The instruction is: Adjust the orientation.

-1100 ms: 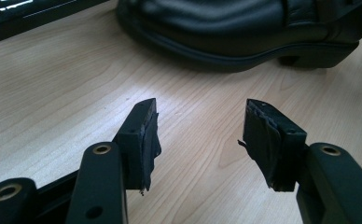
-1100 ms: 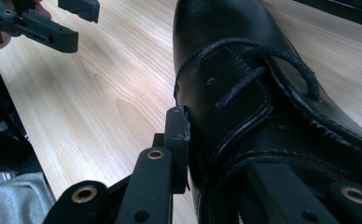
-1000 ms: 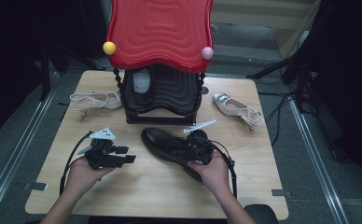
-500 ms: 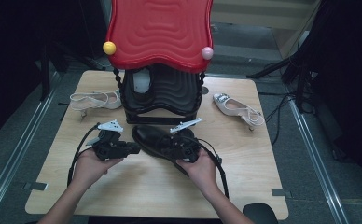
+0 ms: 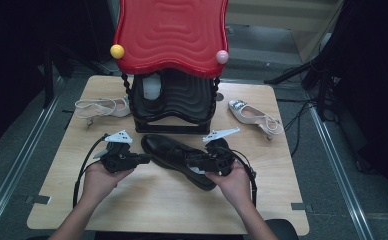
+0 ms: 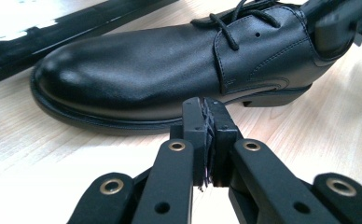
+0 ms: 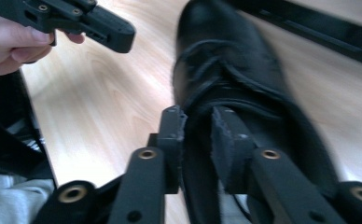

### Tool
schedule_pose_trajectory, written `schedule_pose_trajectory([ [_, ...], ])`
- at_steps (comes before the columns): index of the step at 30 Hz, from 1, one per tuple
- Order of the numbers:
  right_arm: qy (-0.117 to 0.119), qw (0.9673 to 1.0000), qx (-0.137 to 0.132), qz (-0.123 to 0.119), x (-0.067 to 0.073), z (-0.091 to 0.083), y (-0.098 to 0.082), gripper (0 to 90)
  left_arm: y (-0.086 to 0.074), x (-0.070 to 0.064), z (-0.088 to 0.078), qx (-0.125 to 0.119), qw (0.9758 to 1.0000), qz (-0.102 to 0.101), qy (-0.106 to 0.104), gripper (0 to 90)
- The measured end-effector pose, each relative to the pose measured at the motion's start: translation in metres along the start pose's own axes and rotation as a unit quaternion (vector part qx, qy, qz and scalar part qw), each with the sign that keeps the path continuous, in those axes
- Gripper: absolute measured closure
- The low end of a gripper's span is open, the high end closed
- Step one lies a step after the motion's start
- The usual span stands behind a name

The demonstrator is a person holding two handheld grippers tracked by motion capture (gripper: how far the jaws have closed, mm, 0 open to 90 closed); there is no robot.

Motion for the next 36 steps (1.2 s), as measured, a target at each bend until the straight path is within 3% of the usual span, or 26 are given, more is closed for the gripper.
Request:
schedule_pose_trajectory([
  [6,-0.031,0.9994,-0.006,0.017,-0.021,-0.014,-0.007,90.0,0.000,-0.002,0.006,0.008,0.9999,0.006,0.000,87.9],
  [13,-0.063,0.9968,-0.020,0.044,-0.045,-0.027,-0.018,90.0,0.000,-0.011,0.018,0.018,0.9996,0.019,-0.011,89.2],
  [16,-0.083,0.9954,-0.010,0.046,-0.054,-0.025,-0.025,90.0,0.000,-0.013,0.024,0.026,0.9993,0.023,-0.015,89.1],
  [18,-0.083,0.9954,-0.004,0.047,-0.057,-0.022,-0.028,90.0,0.000,-0.014,0.028,0.029,0.9992,0.022,-0.018,89.0],
  [20,-0.071,0.9959,-0.003,0.055,-0.058,-0.016,-0.031,90.0,0.000,-0.014,0.031,0.032,0.9991,0.021,-0.020,88.9],
  [23,-0.078,0.9956,0.005,0.052,-0.057,-0.012,-0.033,90.0,0.000,-0.014,0.036,0.037,0.9988,0.020,-0.023,88.5],
  [28,-0.071,0.9955,0.001,0.062,-0.056,-0.012,-0.035,90.0,-0.003,-0.011,0.044,0.051,0.9983,0.025,-0.014,86.3],
  [36,-0.065,0.9954,0.005,0.070,-0.047,-0.014,-0.039,90.0,-0.002,-0.007,0.045,0.053,0.9983,0.014,-0.021,86.6],
])
Point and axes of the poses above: each handheld gripper's, and its own axes: z roughly forward along the jaws, y roughly out of its top, x roughly to its left, the point moved 6 cm from there along z, roughly forward along the jaws, and after that the axes turned 10 degrees about -z, right-handed, at the moved point
